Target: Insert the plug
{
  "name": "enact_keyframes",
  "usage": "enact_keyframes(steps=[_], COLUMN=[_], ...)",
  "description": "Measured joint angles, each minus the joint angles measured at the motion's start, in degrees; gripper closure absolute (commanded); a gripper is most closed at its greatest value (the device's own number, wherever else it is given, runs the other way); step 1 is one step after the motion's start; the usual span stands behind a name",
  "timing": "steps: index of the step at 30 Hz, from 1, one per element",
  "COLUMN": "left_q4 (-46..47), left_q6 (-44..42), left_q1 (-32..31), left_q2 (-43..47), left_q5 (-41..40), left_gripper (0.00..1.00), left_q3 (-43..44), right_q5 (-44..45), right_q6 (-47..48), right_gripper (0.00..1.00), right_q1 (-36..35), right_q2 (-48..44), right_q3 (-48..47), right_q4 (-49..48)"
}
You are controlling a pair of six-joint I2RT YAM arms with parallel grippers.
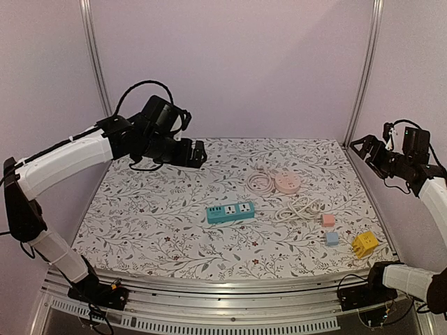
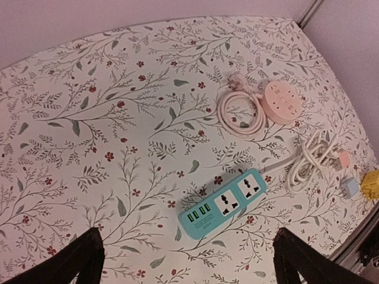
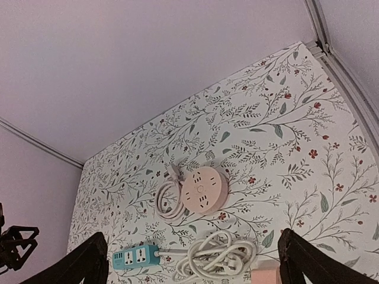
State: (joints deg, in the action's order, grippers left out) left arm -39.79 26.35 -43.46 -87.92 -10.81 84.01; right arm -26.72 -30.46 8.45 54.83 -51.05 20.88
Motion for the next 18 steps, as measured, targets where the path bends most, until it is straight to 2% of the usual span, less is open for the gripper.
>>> enact_keyframes(steps=[9, 18], left_q4=[-0.52, -0.55], left_q6=[-1.27, -3.02], left_q1=[-8.63, -10.58], left_q2=[-12.81, -18.75], left_q5=[2.27, 4.81], left_gripper=[0.01, 0.01], left_q3=[10.91, 17.66], right_q5=[8.52, 14.86], right_q6=[-0.87, -7.58], right_gripper=[0.01, 0.01], right_q1=[0.26, 0.26], right_q2=[-0.76, 2.69], right_q3=[-0.26, -4.28], right_q4=[13.9, 29.4])
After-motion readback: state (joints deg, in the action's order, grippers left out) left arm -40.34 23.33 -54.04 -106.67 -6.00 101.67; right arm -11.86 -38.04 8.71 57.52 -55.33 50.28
